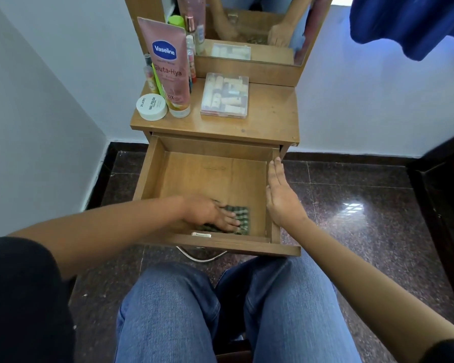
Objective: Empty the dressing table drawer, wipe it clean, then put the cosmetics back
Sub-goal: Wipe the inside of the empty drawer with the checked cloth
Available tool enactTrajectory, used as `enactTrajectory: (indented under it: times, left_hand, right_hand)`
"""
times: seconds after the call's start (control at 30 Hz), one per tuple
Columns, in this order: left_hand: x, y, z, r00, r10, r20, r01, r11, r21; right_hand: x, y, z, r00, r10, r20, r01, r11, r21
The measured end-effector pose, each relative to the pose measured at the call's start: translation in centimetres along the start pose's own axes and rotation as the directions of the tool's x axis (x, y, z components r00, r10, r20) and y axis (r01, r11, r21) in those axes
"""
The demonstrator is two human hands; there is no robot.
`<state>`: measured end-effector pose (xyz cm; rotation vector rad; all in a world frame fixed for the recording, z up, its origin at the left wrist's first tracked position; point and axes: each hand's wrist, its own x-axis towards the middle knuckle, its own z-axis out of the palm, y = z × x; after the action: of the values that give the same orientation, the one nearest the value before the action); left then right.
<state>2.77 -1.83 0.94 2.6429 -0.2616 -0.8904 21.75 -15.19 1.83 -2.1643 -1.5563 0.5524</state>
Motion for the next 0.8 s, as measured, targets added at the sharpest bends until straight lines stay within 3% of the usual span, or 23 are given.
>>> enactTrajectory:
  times: [0.13, 0.23, 0.37, 0.5, 0.8]
  left_hand:
    - [-7.6, -2.1, 1.4, 0.962, -0.195, 0.192, 0.191, 0.981, 0.036]
    - [-9.7, -2.0, 1.6, 0.921, -0.25, 0.298, 0.238, 0.968, 0.077]
    - [-9.0, -2.1, 2.2, 0.945, -0.191, 0.264, 0.163, 0.979, 0.126]
    - [-5.1, -0.6, 1.7, 0.987, -0.116, 0.115, 0.106, 0.99, 0.089]
    - [3.9, 3.0, -1.4, 1.0, 0.008, -0.015, -0.007, 0.998, 0.06]
  right_hand:
    - [0.1, 0.0, 0.1, 1.0, -0.006, 0.0, 0.006, 1.0, 0.027]
    - [0.0, 0.0, 0.1, 1.0, -0.005, -0.007, 0.005, 1.0, 0.02]
    - [0.0, 0.1, 0.2, 1.0, -0.001, -0.027, 0.001, 1.0, 0.022]
    - [0.0, 0.0, 0.4, 0.999, -0.002, -0.042, 0.003, 0.999, 0.035]
    - [-0.2, 0.0, 0.2, 0.999, 0.003, -0.052, 0.0, 0.998, 0.055]
